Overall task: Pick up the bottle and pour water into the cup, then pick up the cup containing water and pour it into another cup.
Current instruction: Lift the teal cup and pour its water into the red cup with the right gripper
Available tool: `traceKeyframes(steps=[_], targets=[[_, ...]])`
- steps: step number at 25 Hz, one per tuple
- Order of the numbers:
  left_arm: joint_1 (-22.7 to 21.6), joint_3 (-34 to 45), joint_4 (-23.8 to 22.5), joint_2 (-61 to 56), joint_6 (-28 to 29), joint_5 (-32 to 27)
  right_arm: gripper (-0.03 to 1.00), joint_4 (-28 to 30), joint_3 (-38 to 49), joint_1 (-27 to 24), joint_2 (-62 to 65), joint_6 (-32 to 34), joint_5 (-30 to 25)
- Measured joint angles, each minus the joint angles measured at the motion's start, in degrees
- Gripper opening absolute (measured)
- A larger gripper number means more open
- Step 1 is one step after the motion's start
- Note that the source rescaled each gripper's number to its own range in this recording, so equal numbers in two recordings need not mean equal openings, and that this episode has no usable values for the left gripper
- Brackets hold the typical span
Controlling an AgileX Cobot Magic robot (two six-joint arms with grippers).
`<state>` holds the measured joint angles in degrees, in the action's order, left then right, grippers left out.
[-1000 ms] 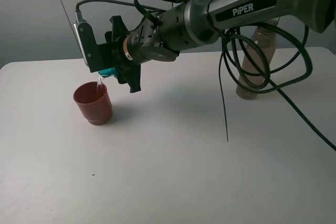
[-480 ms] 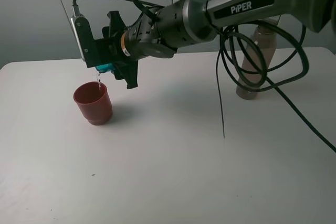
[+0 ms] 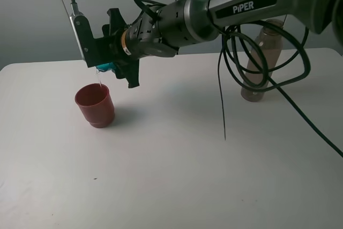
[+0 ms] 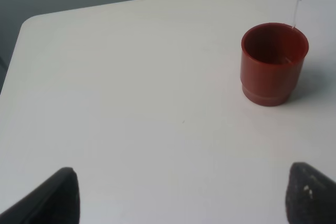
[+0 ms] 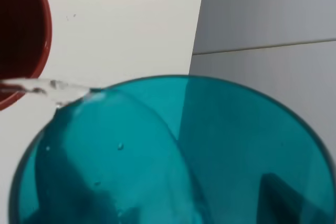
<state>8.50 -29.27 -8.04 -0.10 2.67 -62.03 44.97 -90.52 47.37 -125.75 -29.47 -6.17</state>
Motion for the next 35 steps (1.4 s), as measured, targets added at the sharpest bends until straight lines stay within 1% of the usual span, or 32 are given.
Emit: traceKeyframes(steps=[7, 24, 31, 35], targets=[[0.0, 0.0, 0.0, 0.0, 0.0, 0.0, 0.08, 3.75, 0.0, 0.0, -0.1, 0.0, 0.0], [0.0, 0.0, 0.0, 0.0, 0.0, 0.0, 0.08, 6.93, 0.0, 0.6, -0.1, 0.0, 0.45], [0.0, 0.0, 0.0, 0.0, 0.0, 0.0, 0.08, 9.09, -0.11, 0.63, -0.1, 0.0, 0.45], [0.0, 0.0, 0.0, 0.0, 0.0, 0.0, 0.08, 11.43, -0.33, 1.0, -0.1, 0.0, 0.57]])
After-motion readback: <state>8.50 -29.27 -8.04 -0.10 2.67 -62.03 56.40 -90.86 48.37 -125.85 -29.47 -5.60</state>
